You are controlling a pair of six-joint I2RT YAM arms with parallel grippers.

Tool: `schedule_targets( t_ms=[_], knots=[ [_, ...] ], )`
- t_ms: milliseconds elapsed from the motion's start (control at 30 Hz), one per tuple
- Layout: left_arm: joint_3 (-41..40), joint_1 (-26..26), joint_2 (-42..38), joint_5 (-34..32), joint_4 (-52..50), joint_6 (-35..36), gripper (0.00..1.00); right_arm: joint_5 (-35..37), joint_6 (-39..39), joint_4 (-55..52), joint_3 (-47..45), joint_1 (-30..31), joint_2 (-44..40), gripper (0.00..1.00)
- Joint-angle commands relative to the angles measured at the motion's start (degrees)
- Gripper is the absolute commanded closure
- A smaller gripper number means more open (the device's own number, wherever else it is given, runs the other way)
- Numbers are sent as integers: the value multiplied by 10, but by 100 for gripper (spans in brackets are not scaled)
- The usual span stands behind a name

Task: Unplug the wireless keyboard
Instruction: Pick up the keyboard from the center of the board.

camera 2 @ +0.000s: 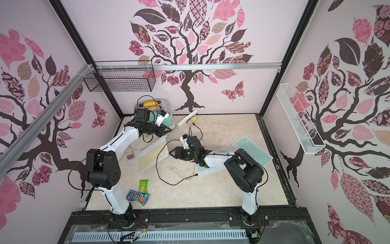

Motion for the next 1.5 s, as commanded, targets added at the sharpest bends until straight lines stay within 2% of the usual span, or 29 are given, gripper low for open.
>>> schedule_targets(
  t_ms=[0,300,500,733,967,1000,1100,1167,1333,1467],
  knots=[
    [14,-4,2,5,5,3,100,-2,17,63,-3,2,-13,41],
    [17,-4,3,6,1,4,100,-43,36,81,38,3,44,43],
    [20,-4,6,8,-2,5,100,-63,40,86,58,8,73,50],
    [23,-4,9,3,-4,6,100,-73,39,80,66,10,80,67],
    [24,-5,8,-4,-9,2,100,-81,23,76,65,9,73,95],
    [24,-4,7,-4,-10,-1,95,-82,14,73,64,10,68,100],
    [31,-5,4,-8,-36,-1,59,-98,-26,63,61,7,49,100],
    [35,-5,0,-13,-60,2,48,-116,-47,58,60,2,35,100],
    [51,-5,-21,-57,-136,12,34,-182,-75,71,48,-26,8,100],
    [54,-5,-56,-86,-176,5,31,-250,-115,103,31,-60,-3,100]
  ],
)
